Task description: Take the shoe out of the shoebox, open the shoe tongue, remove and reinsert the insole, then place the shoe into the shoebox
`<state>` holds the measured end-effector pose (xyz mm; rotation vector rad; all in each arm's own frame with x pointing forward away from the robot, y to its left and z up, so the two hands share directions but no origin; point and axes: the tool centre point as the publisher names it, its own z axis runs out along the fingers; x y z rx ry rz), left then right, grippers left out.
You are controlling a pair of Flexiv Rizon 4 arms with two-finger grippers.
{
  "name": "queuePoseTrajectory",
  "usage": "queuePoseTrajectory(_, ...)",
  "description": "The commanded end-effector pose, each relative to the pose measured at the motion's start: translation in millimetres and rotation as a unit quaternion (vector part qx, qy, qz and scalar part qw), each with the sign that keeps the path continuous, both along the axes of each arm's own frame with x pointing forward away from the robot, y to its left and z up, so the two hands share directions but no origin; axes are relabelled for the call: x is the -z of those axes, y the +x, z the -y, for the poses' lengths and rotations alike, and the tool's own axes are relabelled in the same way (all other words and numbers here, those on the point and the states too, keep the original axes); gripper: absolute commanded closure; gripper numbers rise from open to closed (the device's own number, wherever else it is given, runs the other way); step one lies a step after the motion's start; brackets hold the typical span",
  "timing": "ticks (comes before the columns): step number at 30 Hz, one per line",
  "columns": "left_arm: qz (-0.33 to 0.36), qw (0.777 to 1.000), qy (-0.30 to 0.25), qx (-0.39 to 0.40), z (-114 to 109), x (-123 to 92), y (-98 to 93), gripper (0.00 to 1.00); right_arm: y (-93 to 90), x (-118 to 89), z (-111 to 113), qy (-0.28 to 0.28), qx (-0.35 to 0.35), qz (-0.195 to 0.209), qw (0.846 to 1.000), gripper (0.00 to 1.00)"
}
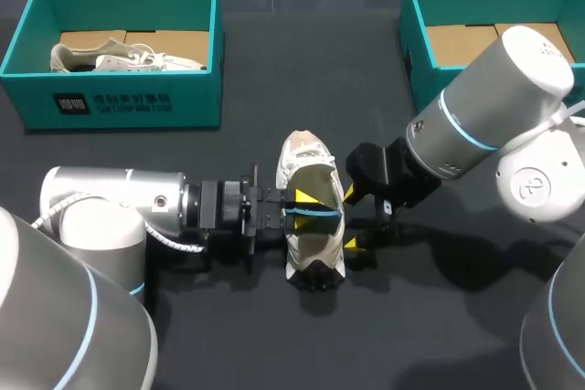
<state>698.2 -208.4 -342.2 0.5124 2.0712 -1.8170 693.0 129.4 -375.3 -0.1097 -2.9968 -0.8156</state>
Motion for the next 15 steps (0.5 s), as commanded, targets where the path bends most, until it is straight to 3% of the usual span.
queuePoseTrajectory(1, 0.005, 1.000, -0.004, 0.000, -1.2, -4.5, -5.7, 0.65, -0.5, 0.4, -1.2, -0.002, 0.001, 0.000, 1.000, 0.00)
queuePoseTrajectory(15, 0.037, 0.999, -0.021, 0.005, 3.8, -33.8, -26.7, 0.67, -0.5, 0.4, -1.2, -0.002, 0.001, 0.000, 1.000, 0.00)
